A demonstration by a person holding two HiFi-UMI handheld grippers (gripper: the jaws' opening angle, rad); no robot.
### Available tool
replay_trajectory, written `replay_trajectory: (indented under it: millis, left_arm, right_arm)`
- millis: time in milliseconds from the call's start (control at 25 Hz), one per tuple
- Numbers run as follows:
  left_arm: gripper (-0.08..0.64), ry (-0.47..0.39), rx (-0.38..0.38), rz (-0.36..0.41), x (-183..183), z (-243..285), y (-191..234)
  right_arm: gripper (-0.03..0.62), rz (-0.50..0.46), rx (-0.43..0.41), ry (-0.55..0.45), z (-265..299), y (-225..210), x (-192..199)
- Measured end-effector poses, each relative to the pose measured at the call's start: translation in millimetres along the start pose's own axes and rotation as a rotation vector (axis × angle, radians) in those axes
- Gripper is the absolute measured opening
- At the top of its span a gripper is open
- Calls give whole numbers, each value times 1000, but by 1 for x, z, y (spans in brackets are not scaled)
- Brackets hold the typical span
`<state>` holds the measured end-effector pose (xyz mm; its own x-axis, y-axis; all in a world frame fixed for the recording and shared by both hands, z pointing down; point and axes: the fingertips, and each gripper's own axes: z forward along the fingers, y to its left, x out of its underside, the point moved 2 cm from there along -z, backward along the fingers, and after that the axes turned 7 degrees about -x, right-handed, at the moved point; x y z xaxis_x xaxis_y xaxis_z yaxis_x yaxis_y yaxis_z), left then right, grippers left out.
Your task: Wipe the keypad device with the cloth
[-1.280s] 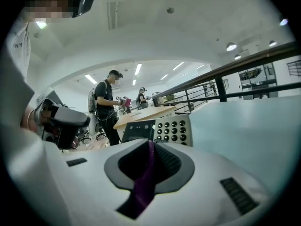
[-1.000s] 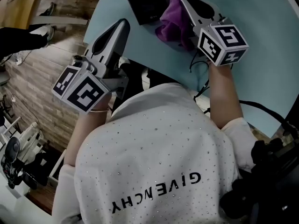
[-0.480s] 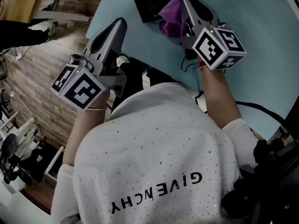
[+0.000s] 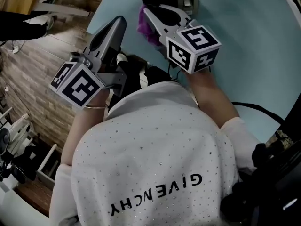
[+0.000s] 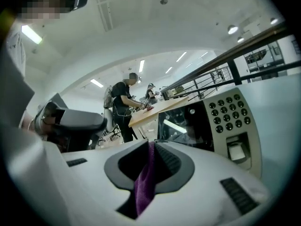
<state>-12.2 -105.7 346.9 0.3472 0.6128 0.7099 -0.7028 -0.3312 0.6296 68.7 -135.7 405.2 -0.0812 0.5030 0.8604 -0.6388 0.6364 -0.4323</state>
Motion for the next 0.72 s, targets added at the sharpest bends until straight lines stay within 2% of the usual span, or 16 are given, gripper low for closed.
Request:
replay_trajectory:
  millis: [280,560,720]
  left_arm:
    - [2,2,24,0,2,3,-6]
    - [2,20,76,15,-3,7,-26]
    - [2,25,91,26,3,9,-28]
  right_arm:
    - [46,-188,137,82,-27,-31,5]
    - [46,-161,274,57,-65,-62,-10]
    - [46,-139,334,47,-82,-80,-3]
